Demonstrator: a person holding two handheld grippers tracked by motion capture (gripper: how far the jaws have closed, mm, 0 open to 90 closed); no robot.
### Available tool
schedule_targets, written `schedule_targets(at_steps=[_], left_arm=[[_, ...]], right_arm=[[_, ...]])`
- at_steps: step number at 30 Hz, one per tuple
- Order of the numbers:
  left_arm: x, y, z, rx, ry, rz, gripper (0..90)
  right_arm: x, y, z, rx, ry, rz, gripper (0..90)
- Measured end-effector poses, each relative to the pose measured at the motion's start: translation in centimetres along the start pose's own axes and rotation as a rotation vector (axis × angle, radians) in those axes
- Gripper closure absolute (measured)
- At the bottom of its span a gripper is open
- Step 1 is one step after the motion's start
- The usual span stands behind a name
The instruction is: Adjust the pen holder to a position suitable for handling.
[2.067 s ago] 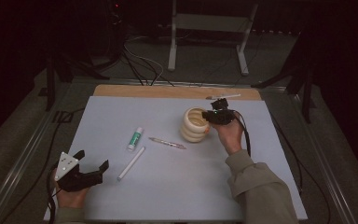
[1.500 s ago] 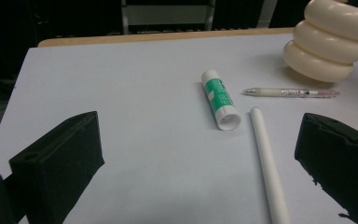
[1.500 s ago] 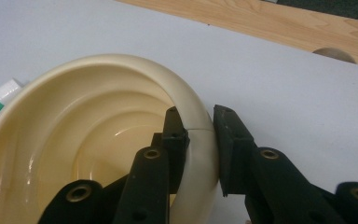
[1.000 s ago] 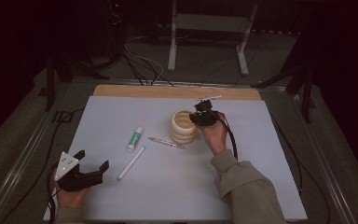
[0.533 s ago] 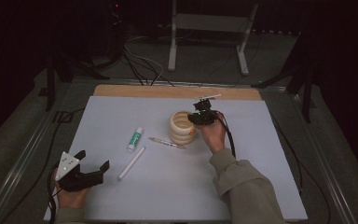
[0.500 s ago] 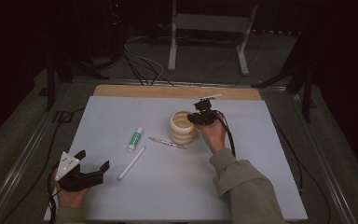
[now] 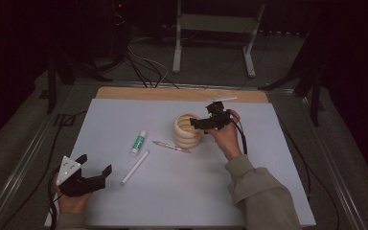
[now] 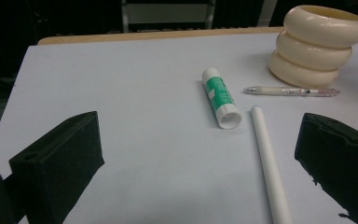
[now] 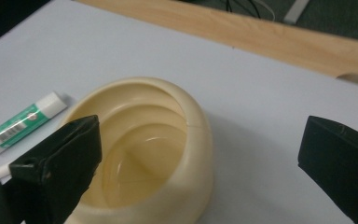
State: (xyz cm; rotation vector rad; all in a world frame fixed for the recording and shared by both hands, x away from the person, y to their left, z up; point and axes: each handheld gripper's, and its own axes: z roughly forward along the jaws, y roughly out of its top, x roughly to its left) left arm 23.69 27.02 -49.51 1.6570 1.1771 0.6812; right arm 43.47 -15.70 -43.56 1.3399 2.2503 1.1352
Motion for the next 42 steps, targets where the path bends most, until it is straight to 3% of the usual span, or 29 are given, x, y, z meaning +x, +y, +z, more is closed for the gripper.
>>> schedule_targets(at_steps=[5, 10, 16, 23, 29, 30, 37, 42], left_arm=[[0.0, 0.0, -0.1, -0.004, 0.006, 0.005, 1.3], [0.0, 0.0, -0.1, -0.002, 0.012, 0.001, 1.3], [0.1, -0.1, -0.1, 0.006, 0.020, 0.002, 1.3], [0.3, -0.3, -0.3, 0.003, 0.027, -0.006, 1.3], [0.4, -0.3, -0.4, 0.000, 0.029, -0.011, 1.3], [0.3, -0.3, -0.6, -0.001, 0.033, -0.008, 1.3], [0.4, -0.4, -0.9, 0.001, 0.043, -0.013, 1.3], [0.4, -0.5, -0.8, 0.005, 0.046, -0.014, 1.3]], right_arm=[[-0.4, -0.4, -2.0, -0.037, 0.004, -0.024, 0.0], [-1.1, -2.4, -5.6, -0.092, -0.011, -0.064, 0.0], [-2.2, -5.0, -7.5, -0.102, -0.033, -0.086, 0.0], [-2.5, -7.4, -9.4, -0.125, -0.044, -0.114, 0.0], [-2.9, -8.7, -10.8, -0.162, -0.027, -0.098, 0.0], [-3.0, -9.8, -11.5, -0.165, -0.032, -0.098, 0.0], [-3.4, -12.7, -13.2, -0.181, -0.059, -0.081, 0.0], [-3.7, -14.5, -14.4, -0.231, -0.067, -0.063, 0.0]])
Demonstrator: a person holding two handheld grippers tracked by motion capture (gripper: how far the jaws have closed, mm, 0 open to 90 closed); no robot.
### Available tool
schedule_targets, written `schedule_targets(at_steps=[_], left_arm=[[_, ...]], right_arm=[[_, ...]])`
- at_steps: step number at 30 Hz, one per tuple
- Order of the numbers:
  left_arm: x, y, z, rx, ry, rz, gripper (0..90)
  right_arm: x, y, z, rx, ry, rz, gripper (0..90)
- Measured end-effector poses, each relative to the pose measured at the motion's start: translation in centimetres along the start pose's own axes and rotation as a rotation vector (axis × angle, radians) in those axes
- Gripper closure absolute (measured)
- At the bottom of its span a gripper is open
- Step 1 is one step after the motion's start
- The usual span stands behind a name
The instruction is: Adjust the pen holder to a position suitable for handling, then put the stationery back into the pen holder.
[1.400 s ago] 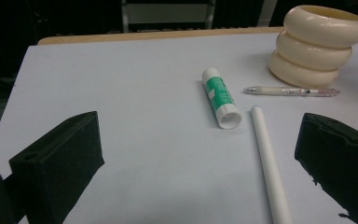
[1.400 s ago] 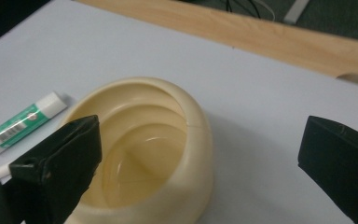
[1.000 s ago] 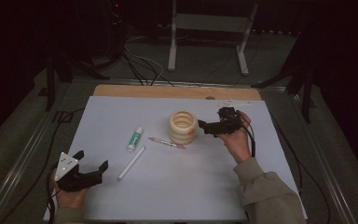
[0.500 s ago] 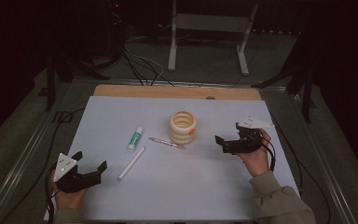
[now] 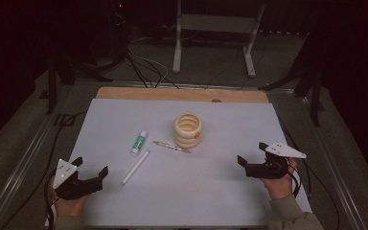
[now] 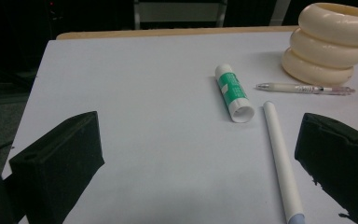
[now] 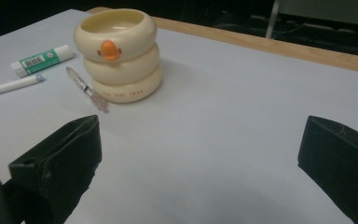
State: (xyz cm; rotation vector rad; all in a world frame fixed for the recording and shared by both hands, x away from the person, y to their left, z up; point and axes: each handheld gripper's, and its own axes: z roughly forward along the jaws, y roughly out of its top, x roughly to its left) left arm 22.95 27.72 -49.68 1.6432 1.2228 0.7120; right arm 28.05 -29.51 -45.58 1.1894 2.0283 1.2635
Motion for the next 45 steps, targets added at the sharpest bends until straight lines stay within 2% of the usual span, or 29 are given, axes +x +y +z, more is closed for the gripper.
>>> schedule_targets(at_steps=[3, 5, 7, 9, 16, 37, 45], left_arm=[[-0.1, 0.0, 0.0, -0.001, 0.000, 0.003, 1.3], [-0.1, 0.1, 0.0, 0.000, -0.002, 0.009, 1.4], [-0.1, 0.1, 0.0, -0.001, -0.002, 0.011, 1.3], [-0.1, 0.1, -0.1, -0.002, -0.003, 0.018, 1.4], [-0.3, 0.1, 0.0, 0.002, -0.002, 0.028, 1.3], [-0.6, 0.6, -0.2, 0.005, -0.018, 0.028, 1.3], [-1.1, 1.7, -0.1, 0.050, -0.007, 0.027, 1.3]], right_arm=[[-0.1, -1.2, 0.0, 0.004, 0.004, 0.021, 0.0], [-0.2, -1.5, 0.0, 0.010, -0.006, 0.008, 0.0], [-0.2, -1.6, -0.1, -0.012, -0.006, 0.005, 0.0], [-0.4, -1.6, -0.2, -0.031, -0.005, 0.024, 0.0], [-0.6, -2.4, -0.2, -0.054, -0.013, 0.049, 0.0], [-0.6, -2.7, 0.0, -0.062, -0.033, 0.043, 0.0], [-0.6, -2.8, 0.1, -0.059, -0.034, 0.051, 0.0]])
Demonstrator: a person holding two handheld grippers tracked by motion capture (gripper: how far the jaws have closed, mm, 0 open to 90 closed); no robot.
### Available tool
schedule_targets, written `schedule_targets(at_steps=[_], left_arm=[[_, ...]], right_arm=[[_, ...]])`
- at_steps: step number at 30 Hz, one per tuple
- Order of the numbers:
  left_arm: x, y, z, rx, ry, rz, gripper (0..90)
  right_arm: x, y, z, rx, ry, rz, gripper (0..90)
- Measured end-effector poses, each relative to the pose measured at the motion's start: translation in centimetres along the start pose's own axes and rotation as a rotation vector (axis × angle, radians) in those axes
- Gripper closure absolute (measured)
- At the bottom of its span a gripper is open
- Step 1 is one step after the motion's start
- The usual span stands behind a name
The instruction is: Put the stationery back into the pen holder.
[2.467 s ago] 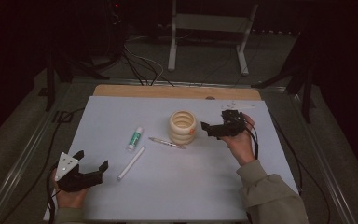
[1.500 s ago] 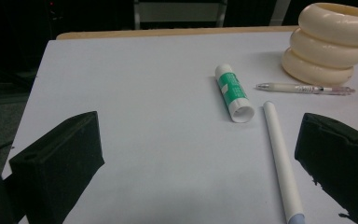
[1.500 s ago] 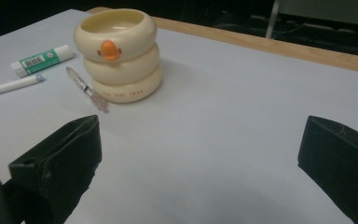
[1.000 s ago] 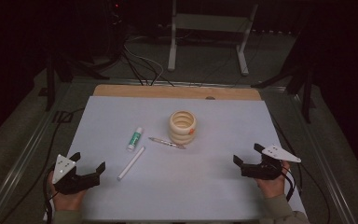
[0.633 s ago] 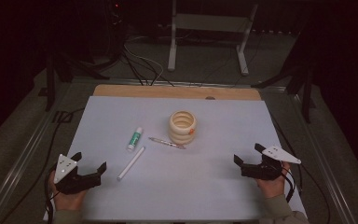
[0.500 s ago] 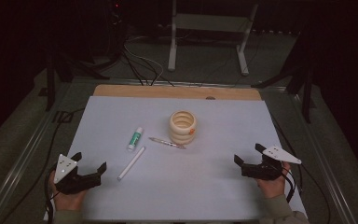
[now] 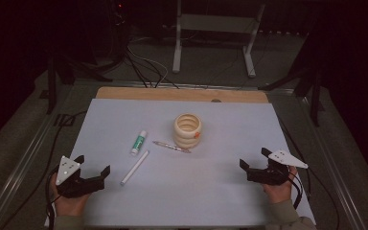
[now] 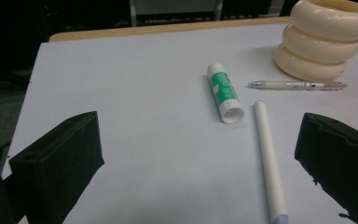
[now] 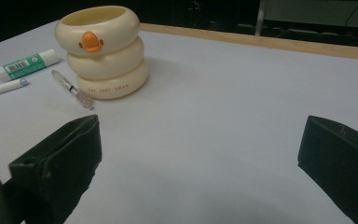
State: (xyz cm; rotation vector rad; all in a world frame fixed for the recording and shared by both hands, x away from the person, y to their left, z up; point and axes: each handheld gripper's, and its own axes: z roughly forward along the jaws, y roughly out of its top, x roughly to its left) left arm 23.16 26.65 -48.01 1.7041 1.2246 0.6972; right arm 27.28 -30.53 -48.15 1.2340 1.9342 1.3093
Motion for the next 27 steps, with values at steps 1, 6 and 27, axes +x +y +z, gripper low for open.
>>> schedule_targets(at_steps=[1, 6, 27], left_arm=[[-0.1, 0.2, 0.0, 0.008, -0.001, 0.005, 1.3], [-0.6, 1.1, 0.3, 0.057, -0.009, 0.033, 1.3], [-3.0, 4.2, 4.2, 0.293, -0.058, 0.122, 1.3]], right_arm=[[0.0, 0.0, 0.0, 0.002, 0.001, 0.002, 0.0], [0.2, 0.0, 0.2, 0.005, 0.003, 0.000, 0.0], [0.1, -0.1, 0.3, 0.015, 0.001, 0.005, 0.0]])
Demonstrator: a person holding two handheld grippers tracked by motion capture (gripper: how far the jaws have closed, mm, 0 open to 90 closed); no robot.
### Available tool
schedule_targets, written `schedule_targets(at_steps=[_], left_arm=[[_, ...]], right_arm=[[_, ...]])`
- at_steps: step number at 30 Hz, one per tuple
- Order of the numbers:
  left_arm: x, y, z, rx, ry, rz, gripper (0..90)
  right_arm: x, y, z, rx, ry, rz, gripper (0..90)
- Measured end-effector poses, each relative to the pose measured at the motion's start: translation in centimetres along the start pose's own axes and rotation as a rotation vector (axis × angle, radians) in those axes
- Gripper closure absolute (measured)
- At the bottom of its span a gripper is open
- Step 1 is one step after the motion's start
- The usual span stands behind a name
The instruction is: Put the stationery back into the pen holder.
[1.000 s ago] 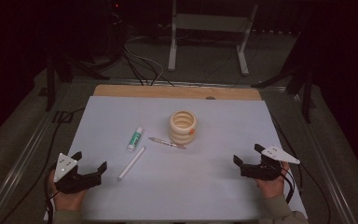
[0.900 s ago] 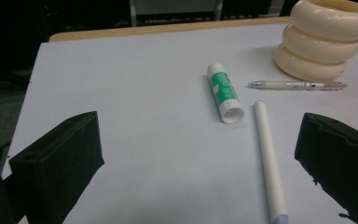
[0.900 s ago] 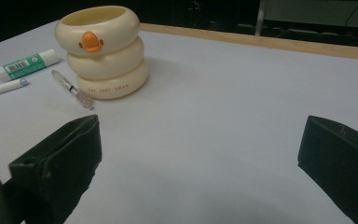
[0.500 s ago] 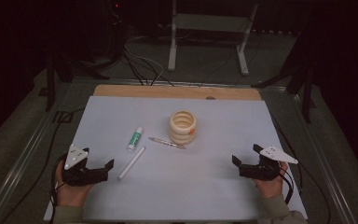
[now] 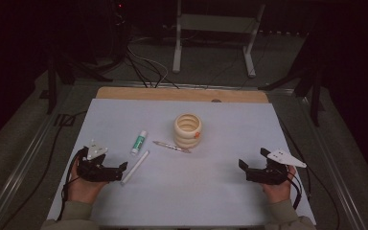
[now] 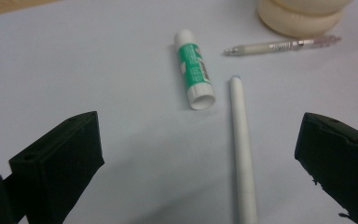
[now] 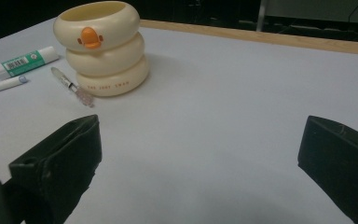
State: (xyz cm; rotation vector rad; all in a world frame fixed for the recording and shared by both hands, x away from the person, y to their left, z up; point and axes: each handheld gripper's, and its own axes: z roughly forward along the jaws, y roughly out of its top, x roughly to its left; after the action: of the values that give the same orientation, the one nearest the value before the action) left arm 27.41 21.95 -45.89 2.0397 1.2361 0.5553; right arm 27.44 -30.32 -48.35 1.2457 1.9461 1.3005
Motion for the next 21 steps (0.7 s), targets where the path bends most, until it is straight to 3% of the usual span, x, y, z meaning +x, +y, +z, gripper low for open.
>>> schedule_targets(at_steps=[5, 21], left_arm=[[-0.3, 0.8, 0.8, 0.036, -0.020, 0.010, 1.3], [-1.3, 2.5, 4.4, 0.236, -0.079, 0.057, 1.3]], right_arm=[[0.0, 0.0, 0.1, 0.004, -0.001, -0.001, 0.0], [-0.2, -0.1, 0.2, 0.014, 0.002, 0.003, 0.0]])
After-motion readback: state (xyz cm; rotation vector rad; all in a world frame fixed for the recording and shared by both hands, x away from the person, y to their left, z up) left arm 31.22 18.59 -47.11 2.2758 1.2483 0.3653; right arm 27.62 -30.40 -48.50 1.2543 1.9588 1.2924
